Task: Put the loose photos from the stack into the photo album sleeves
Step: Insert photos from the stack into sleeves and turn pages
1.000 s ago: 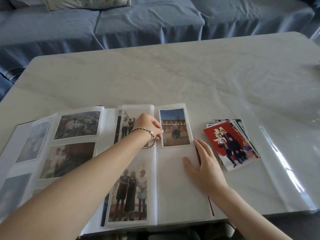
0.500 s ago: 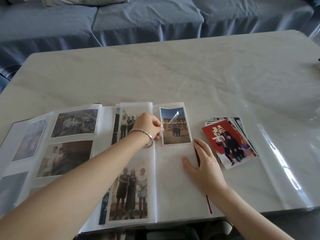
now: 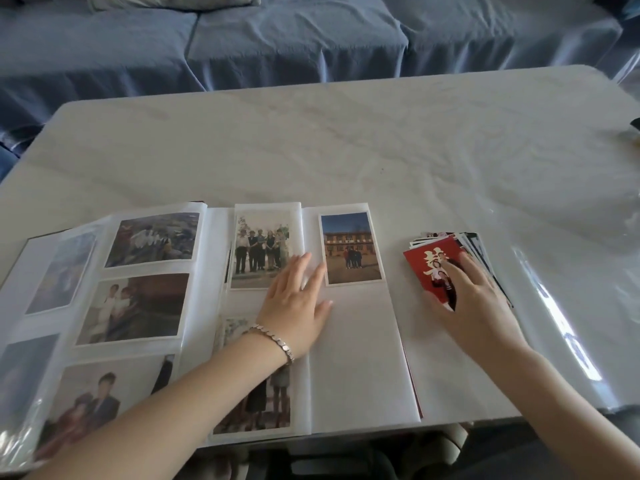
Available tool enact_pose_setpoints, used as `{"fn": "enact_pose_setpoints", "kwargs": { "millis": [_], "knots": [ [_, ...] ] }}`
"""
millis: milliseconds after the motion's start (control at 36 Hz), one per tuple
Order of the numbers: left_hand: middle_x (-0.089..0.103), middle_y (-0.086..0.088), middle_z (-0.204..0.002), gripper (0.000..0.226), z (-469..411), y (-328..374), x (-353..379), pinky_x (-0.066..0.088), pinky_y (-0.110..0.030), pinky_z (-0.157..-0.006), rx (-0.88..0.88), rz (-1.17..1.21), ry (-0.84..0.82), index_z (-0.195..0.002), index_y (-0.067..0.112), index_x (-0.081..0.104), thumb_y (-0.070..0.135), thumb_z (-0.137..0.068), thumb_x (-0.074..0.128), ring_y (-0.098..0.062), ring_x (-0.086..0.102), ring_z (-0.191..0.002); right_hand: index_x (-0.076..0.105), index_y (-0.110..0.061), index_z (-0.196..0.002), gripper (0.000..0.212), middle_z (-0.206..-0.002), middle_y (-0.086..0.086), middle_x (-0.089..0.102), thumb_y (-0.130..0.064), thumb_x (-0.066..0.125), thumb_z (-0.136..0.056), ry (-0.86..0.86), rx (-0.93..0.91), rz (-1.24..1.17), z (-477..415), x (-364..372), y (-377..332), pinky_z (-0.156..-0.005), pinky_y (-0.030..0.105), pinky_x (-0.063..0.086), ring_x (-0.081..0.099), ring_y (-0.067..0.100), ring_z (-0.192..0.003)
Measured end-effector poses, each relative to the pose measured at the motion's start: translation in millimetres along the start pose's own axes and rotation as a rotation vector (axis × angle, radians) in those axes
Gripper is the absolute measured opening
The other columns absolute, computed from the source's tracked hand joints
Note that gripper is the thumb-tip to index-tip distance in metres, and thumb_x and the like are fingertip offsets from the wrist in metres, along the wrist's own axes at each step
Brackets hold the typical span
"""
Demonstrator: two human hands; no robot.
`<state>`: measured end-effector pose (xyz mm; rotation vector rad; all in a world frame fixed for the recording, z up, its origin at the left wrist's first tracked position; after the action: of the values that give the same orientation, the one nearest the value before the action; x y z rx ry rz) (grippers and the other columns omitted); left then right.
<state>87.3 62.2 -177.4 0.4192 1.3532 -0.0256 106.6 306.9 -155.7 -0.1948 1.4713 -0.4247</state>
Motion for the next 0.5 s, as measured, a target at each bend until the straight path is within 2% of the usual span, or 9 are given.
{"fn": "enact_pose_setpoints", "kwargs": {
  "millis": [83,139,222,278,306,361,417,500],
  "knots": [
    [-0.012,0.005,-0.156,0.057,7,-10,-2,-0.017,-0.024,-0.106,0.013,-0.041,0.011,-0.15,0.025,0.008,0.042,-0.099,0.028,-0.013,-0.014,-0.143,0.033,-0.015,-0.144,0.064,-0.154,0.005,0.022,-0.045,0.052,-0.09,-0.109,0.033,0.114,-2,-1,6,-0.113,0.035,0.017,0.014,0.02,-0.143],
    [-0.012,0.004,-0.157,0.055,13,-17,-3,-0.02,-0.023,-0.106,0.024,-0.069,0.024,-0.15,0.024,0.009,0.04,-0.099,0.026,-0.013,-0.015,-0.143,0.038,-0.017,-0.141,0.058,-0.151,0.003,0.03,-0.044,0.049,-0.092,-0.124,0.007,0.181,-1,-2,7,-0.11,0.032,0.023,0.022,0.02,-0.141],
    [-0.01,0.004,-0.157,0.055,21,-24,-6,-0.022,-0.021,-0.104,-0.009,-0.046,0.048,-0.149,0.025,0.01,0.038,-0.099,0.028,-0.011,-0.015,-0.142,0.05,-0.015,-0.129,0.039,-0.135,0.003,0.047,-0.033,0.042,-0.096,-0.108,-0.035,0.219,0,-3,4,-0.093,0.033,0.038,0.04,0.02,-0.128],
    [-0.012,0.004,-0.157,0.058,22,-27,-8,-0.022,-0.023,-0.105,-0.033,-0.031,0.045,-0.149,0.027,0.009,0.042,-0.097,0.03,-0.009,-0.016,-0.141,0.057,-0.011,-0.114,0.028,-0.125,0.006,0.056,-0.023,0.038,-0.097,-0.074,-0.026,0.194,0,-4,1,-0.08,0.034,0.043,0.052,0.023,-0.113],
    [-0.014,0.004,-0.156,0.061,23,-28,-8,-0.022,-0.026,-0.106,-0.045,-0.038,0.029,-0.149,0.028,0.006,0.047,-0.096,0.03,-0.009,-0.018,-0.141,0.057,-0.011,-0.101,0.022,-0.116,0.008,0.061,-0.019,0.037,-0.097,-0.051,-0.016,0.185,-1,-5,-1,-0.071,0.034,0.043,0.056,0.026,-0.096],
    [-0.021,0.003,-0.155,0.07,24,-29,-6,-0.024,-0.032,-0.108,-0.06,-0.065,-0.012,-0.149,0.03,-0.002,0.057,-0.092,0.028,-0.01,-0.023,-0.141,0.045,-0.013,-0.081,0.018,-0.084,0.008,0.06,-0.016,0.037,-0.097,-0.017,0.0,0.19,-2,-8,-1,-0.058,0.032,0.034,0.044,0.028,-0.066],
    [-0.024,0.002,-0.154,0.073,25,-29,-4,-0.025,-0.034,-0.108,-0.058,-0.077,-0.036,-0.149,0.03,-0.006,0.059,-0.092,0.029,-0.011,-0.025,-0.14,0.046,-0.011,-0.081,0.016,-0.068,0.004,0.05,-0.013,0.039,-0.096,-0.011,0.013,0.203,-4,-10,1,-0.056,0.032,0.033,0.039,0.031,-0.06],
    [-0.021,0.003,-0.155,0.069,25,-29,-7,-0.025,-0.031,-0.107,-0.03,-0.012,-0.025,-0.149,0.03,-0.001,0.049,-0.094,0.035,-0.009,-0.023,-0.14,0.058,-0.009,-0.103,0.019,-0.078,0.011,0.061,-0.011,0.041,-0.094,-0.048,0.006,0.238,-6,-13,3,-0.061,0.036,0.042,0.052,0.036,-0.068]
  ]
}}
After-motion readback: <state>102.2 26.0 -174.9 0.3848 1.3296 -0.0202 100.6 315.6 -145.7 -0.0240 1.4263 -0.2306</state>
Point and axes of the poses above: each hand's wrist, its own z-axis away from the middle knuckle, its own x-axis out of the palm, y = z × x, the point moved 1 cm from there along -z, towards the middle knuckle
